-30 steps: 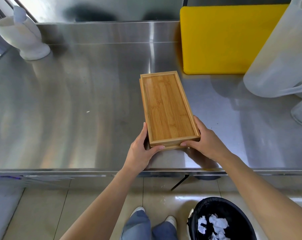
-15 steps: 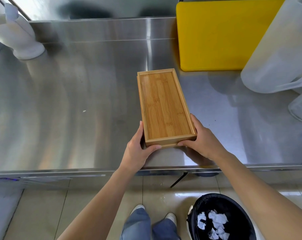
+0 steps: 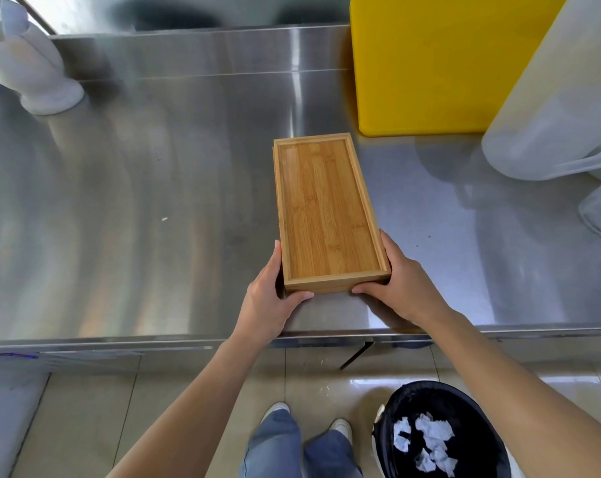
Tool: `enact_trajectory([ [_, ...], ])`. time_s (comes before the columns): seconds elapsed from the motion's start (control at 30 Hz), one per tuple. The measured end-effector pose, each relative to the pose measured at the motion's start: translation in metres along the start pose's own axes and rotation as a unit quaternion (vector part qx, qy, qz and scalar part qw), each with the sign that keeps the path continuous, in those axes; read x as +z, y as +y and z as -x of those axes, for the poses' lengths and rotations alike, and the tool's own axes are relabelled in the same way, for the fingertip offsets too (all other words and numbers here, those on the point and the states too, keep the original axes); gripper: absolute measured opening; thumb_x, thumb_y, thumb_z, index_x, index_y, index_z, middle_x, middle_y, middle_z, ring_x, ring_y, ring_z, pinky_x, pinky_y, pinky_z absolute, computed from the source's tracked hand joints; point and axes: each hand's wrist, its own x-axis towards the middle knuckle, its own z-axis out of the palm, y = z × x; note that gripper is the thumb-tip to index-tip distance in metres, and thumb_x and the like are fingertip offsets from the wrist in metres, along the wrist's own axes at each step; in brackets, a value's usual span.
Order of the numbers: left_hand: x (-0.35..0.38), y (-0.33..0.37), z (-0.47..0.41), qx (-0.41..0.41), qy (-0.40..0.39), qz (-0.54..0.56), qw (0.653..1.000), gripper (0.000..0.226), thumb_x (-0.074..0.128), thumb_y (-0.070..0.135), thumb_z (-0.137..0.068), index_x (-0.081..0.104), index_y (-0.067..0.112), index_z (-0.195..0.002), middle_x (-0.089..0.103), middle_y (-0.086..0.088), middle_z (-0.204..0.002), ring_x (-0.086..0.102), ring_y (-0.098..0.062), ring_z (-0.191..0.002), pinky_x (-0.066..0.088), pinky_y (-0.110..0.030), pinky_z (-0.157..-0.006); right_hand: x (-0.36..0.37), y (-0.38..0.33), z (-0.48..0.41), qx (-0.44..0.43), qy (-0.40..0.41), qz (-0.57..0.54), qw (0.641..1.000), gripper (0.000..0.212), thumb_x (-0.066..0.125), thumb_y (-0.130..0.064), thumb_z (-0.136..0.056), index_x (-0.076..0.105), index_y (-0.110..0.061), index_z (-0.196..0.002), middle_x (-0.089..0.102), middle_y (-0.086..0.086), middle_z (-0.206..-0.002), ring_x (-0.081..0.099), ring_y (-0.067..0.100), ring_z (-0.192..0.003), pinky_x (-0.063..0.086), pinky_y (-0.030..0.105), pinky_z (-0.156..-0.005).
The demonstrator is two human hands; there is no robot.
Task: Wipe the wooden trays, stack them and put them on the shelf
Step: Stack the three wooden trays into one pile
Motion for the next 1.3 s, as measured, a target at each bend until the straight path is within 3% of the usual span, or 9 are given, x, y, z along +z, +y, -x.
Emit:
enact_trajectory([
  [0.23, -0.009, 0.009, 0.000, -0.025, -0.068, 0.053, 0.996, 0.087, 0.078, 0.025, -0.074, 0.025, 0.031, -0.142, 0.052, 0.012, -0.132, 0.048, -0.004, -0.123, 0.040, -0.035, -0.107, -0.004, 0.000, -0.001, 0.027, -0.039, -0.140, 0.989, 0.096, 0.079, -0.047, -0.063, 0.027, -0.029, -0.141, 0.049, -0.012, -0.128, 0.048, 0.011, -0.113, 0.038, 0.030, -0.101],
  [0.3, -0.022, 0.020, -0.001, -0.096, -0.083, 0.158, 0.979, 0.078, 0.077, 0.044, -0.071, 0.033, 0.028, -0.134, 0.053, 0.015, -0.130, 0.050, 0.003, -0.117, 0.041, -0.028, -0.104, -0.010, 0.000, -0.004, 0.083, -0.026, -0.251, 0.964, 0.109, 0.071, -0.074, -0.049, 0.034, -0.023, -0.138, 0.049, -0.002, -0.140, 0.047, 0.019, -0.126, 0.036, 0.044, -0.109],
  [0.4, -0.037, 0.032, -0.018, -0.244, -0.071, 0.271, 0.929, 0.097, 0.054, 0.070, -0.076, 0.021, 0.013, -0.148, 0.031, -0.002, -0.153, 0.028, -0.018, -0.141, 0.023, -0.044, -0.117, -0.015, -0.004, -0.014, 0.149, -0.040, -0.338, 0.928, 0.129, 0.059, -0.088, -0.037, 0.031, -0.019, -0.142, 0.035, 0.000, -0.151, 0.032, 0.019, -0.139, 0.022, 0.047, -0.116],
  [0.47, -0.038, 0.044, -0.026, -0.275, -0.088, 0.284, 0.914, 0.081, 0.044, 0.061, -0.087, 0.019, 0.015, -0.149, 0.018, -0.003, -0.158, 0.014, -0.021, -0.146, 0.013, -0.050, -0.118, -0.013, -0.013, -0.016, 0.158, -0.065, -0.357, 0.918, 0.114, 0.057, -0.080, -0.055, 0.023, -0.019, -0.145, 0.023, -0.003, -0.156, 0.020, 0.017, -0.143, 0.011, 0.043, -0.118],
  [0.63, -0.024, 0.057, -0.035, -0.297, -0.079, 0.236, 0.922, 0.065, 0.041, 0.043, -0.097, 0.018, 0.010, -0.149, 0.017, -0.007, -0.159, 0.017, -0.030, -0.144, 0.021, -0.054, -0.115, 0.003, -0.013, -0.019, 0.178, -0.063, -0.393, 0.900, 0.079, 0.051, -0.055, -0.084, 0.018, -0.018, -0.147, 0.018, -0.001, -0.157, 0.015, 0.018, -0.144, 0.010, 0.041, -0.118],
  [0.83, -0.027, 0.048, -0.044, -0.345, -0.040, 0.200, 0.916, 0.066, 0.039, 0.055, -0.091, 0.034, 0.015, -0.143, 0.040, -0.009, -0.149, 0.038, -0.031, -0.135, 0.031, -0.054, -0.110, 0.009, -0.013, -0.014, 0.191, -0.046, -0.397, 0.897, 0.068, 0.046, -0.047, -0.090, 0.021, -0.018, -0.146, 0.023, 0.000, -0.156, 0.020, 0.020, -0.143, 0.015, 0.044, -0.118],
  [0.97, -0.032, 0.045, -0.041, -0.365, -0.061, 0.217, 0.903, 0.062, 0.036, 0.062, -0.090, 0.054, 0.012, -0.121, 0.064, -0.011, -0.110, 0.060, -0.028, -0.102, 0.048, -0.049, -0.094, 0.011, -0.010, -0.005, 0.196, -0.046, -0.393, 0.897, 0.069, 0.048, -0.051, -0.086, 0.028, -0.019, -0.144, 0.032, 0.001, -0.152, 0.028, 0.022, -0.140, 0.020, 0.048, -0.116],
  [1.13, -0.035, 0.046, -0.038, -0.374, -0.070, 0.224, 0.897, 0.072, 0.043, 0.066, -0.084, 0.042, 0.018, -0.137, 0.054, -0.007, -0.135, 0.050, -0.031, -0.122, 0.039, -0.052, -0.105, 0.009, -0.015, -0.003, 0.195, -0.024, -0.407, 0.892, 0.062, 0.050, -0.050, -0.084, 0.043, -0.016, -0.136, 0.046, 0.003, -0.143, 0.040, 0.022, -0.133, 0.029, 0.049, -0.112],
  [1.3, -0.034, 0.046, -0.038, -0.353, -0.079, 0.237, 0.902, 0.042, 0.044, 0.048, -0.094, 0.054, 0.014, -0.116, 0.065, -0.006, -0.102, 0.061, -0.024, -0.094, 0.051, -0.041, -0.081, 0.004, -0.024, -0.005, 0.234, 0.000, -0.476, 0.848, 0.039, 0.048, -0.040, -0.092, 0.051, -0.017, -0.123, 0.060, 0.006, -0.114, 0.056, 0.022, -0.104, 0.047, 0.048, -0.094],
])
